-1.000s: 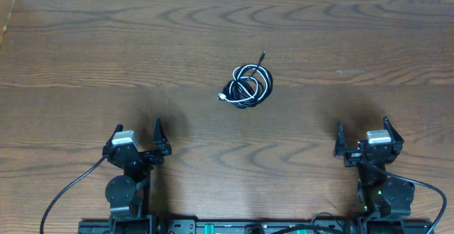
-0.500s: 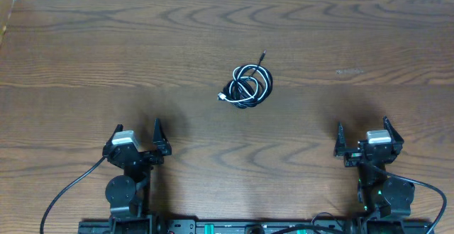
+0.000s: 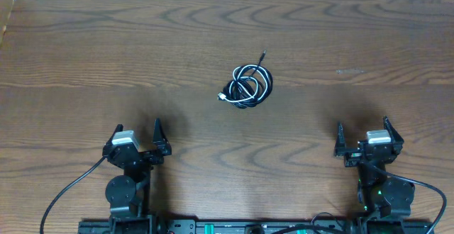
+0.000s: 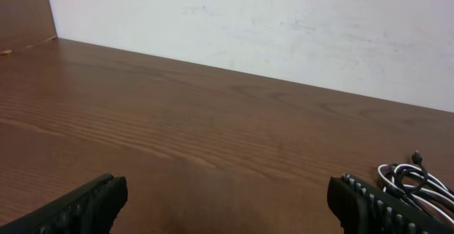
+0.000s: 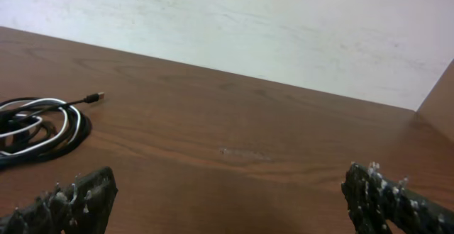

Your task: Untangle cables

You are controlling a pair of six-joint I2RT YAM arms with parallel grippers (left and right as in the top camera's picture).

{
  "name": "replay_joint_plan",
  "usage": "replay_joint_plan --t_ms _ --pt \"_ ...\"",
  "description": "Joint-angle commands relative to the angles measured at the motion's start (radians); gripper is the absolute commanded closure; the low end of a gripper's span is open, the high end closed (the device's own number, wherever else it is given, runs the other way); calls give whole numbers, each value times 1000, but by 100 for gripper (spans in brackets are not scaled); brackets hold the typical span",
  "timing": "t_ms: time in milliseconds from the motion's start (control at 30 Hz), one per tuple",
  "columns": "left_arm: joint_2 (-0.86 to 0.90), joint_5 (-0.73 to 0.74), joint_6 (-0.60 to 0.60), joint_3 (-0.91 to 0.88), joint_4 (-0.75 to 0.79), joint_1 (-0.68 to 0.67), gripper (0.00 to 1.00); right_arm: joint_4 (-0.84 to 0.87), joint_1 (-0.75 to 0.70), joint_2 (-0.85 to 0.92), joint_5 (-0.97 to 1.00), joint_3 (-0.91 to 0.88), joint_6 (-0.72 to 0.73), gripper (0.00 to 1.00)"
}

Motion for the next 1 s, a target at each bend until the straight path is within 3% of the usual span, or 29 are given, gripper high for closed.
replay_joint_plan --t_ms 0,567,767,967 --pt "-6 -2 17 -8 -47 6 4 0 -1 0 4 -5 -28 1" --pt "58 -1 17 77 -48 6 4 -11 -1 29 -132 47 -18 1" --pt "218 18 18 220 -81 6 4 -63 -1 153 -132 162 -18 1" --pt "459 67 86 451 -236 6 4 -144 -1 360 -138 355 -19 1"
